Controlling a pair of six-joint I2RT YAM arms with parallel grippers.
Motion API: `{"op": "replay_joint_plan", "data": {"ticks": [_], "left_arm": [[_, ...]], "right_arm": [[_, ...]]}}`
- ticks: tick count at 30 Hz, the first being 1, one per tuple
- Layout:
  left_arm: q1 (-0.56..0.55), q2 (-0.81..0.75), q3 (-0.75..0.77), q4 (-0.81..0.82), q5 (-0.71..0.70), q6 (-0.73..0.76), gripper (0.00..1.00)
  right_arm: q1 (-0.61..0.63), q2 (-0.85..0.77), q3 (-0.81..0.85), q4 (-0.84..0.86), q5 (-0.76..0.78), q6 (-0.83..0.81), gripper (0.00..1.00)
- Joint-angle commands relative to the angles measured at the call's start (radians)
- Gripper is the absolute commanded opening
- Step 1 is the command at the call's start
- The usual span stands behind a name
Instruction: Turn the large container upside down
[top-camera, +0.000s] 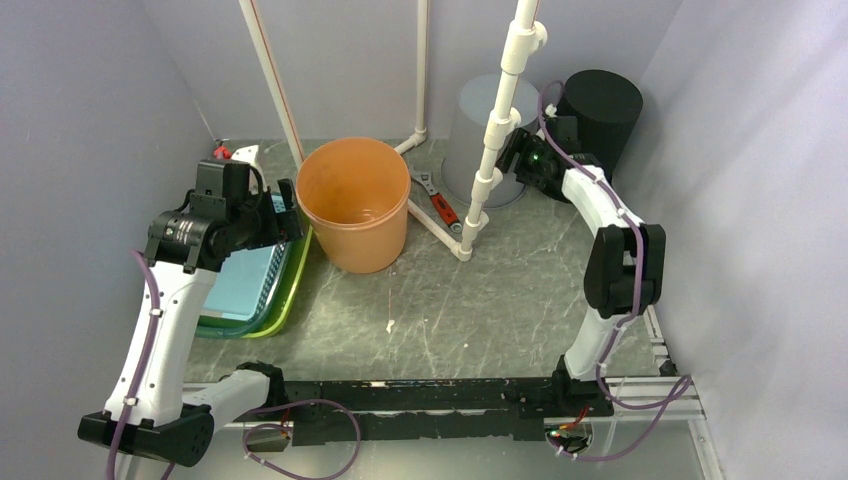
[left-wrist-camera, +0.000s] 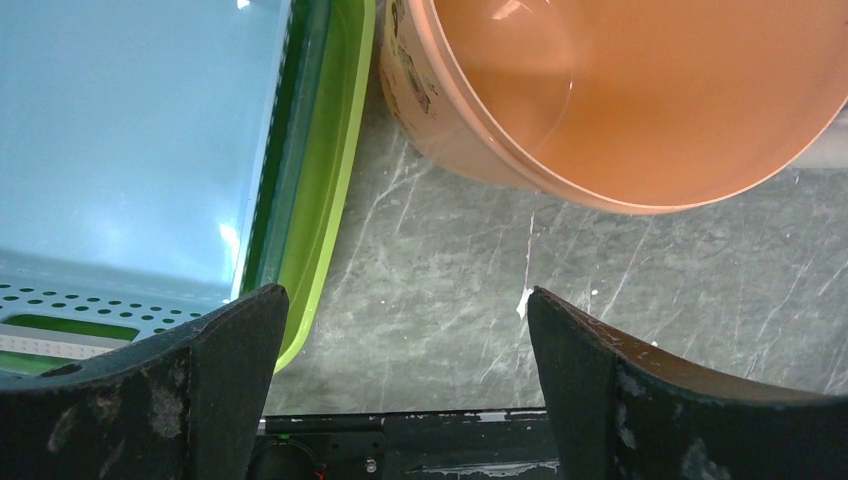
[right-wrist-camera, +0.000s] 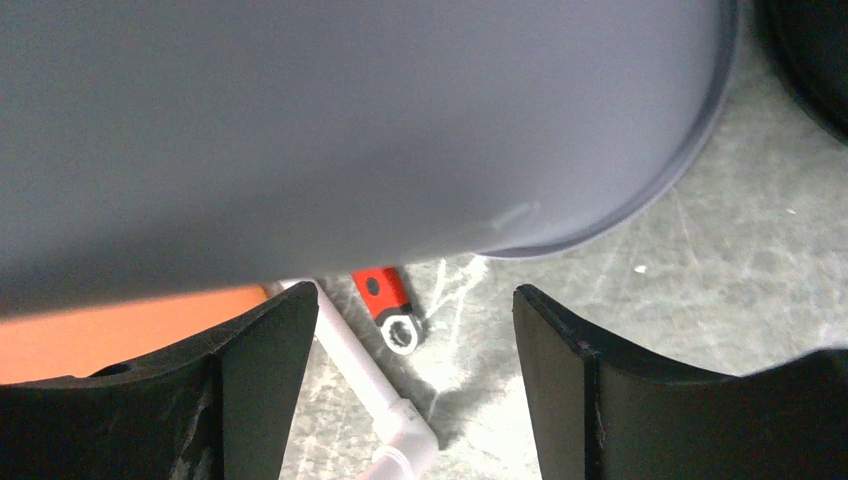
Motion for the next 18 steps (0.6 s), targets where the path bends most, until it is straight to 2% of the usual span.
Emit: {"op": "replay_joint_plan", "data": {"ticks": [1,4,10,14,18], "left_arm": [[0.005,-0.021,-0.02,0.045,0.029,-0.024,0.95],[0.004,-0.021,-0.022,0.046,0.042,-0.031,0.95],[0.005,-0.017,-0.015,0.045,0.047,-0.038,0.95],[0.004,0.001,-0.008,0.057,0.043,-0.045,0.95],[0.005,0.024,0.004,0.052,0.039,-0.051,0.95]], "right_arm": [[-0.006,-0.188,-0.088,0.007,0.062,0.0,0.77],[-0.009,-0.292,-0.155,-0.011,0.101,0.034,0.77],[-0.01,-0.571,-0.377,-0.079,0.285,0.193,0.8],[-0.009,-0.816,-0.587,-0.073,0.267,0.311,0.81],[-0.009,-1.026,-0.697,-0.121,0.193,0.361,0.84]]}}
